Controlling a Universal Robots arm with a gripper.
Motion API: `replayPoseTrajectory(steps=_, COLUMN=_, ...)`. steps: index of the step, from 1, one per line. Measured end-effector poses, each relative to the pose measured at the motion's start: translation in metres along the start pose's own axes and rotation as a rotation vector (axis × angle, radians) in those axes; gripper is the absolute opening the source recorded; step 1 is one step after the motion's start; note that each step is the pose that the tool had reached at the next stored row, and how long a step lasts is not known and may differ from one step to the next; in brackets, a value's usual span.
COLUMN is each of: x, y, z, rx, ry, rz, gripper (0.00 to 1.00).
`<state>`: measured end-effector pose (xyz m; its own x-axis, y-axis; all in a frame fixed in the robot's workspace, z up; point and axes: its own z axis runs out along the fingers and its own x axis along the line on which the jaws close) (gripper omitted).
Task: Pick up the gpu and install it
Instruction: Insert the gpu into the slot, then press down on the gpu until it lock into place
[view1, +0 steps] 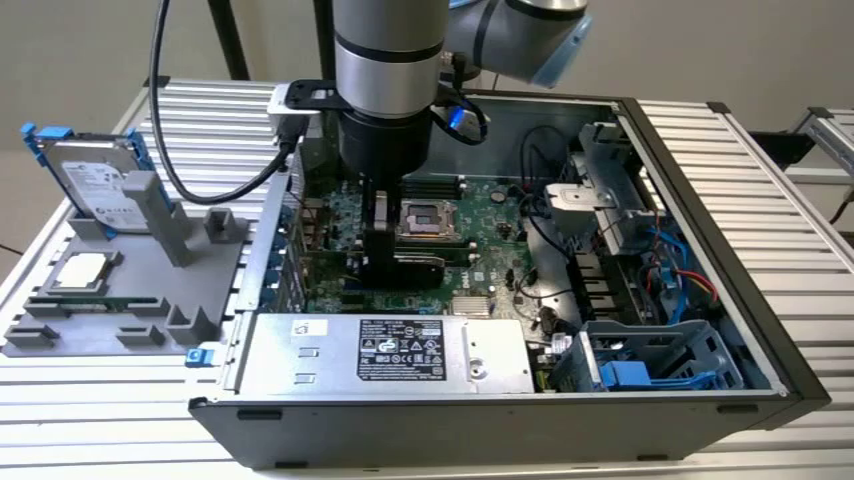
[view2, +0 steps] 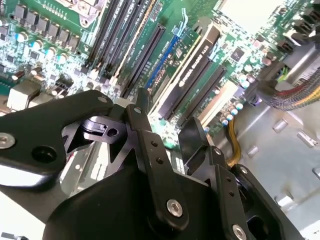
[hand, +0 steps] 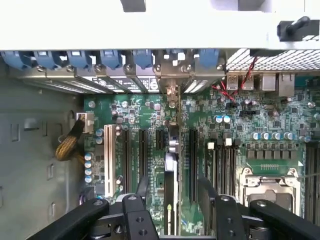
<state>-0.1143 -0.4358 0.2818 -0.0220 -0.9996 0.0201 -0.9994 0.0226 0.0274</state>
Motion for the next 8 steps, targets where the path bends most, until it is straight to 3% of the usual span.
replayPoseTrajectory(steps=1, x=0.0000, y=0.0000, z=0.0000, rx=0.0000, ry=0.0000, rz=0.000, gripper=1.00)
replayPoseTrajectory(steps=2, x=0.0000, y=0.0000, z=0.0000, rx=0.0000, ry=0.0000, rz=0.000, gripper=0.00)
replayPoseTrajectory(steps=8, x=0.0000, y=0.0000, z=-0.0001, rx=-0.0001, ry=0.0002, rz=0.000, gripper=0.00)
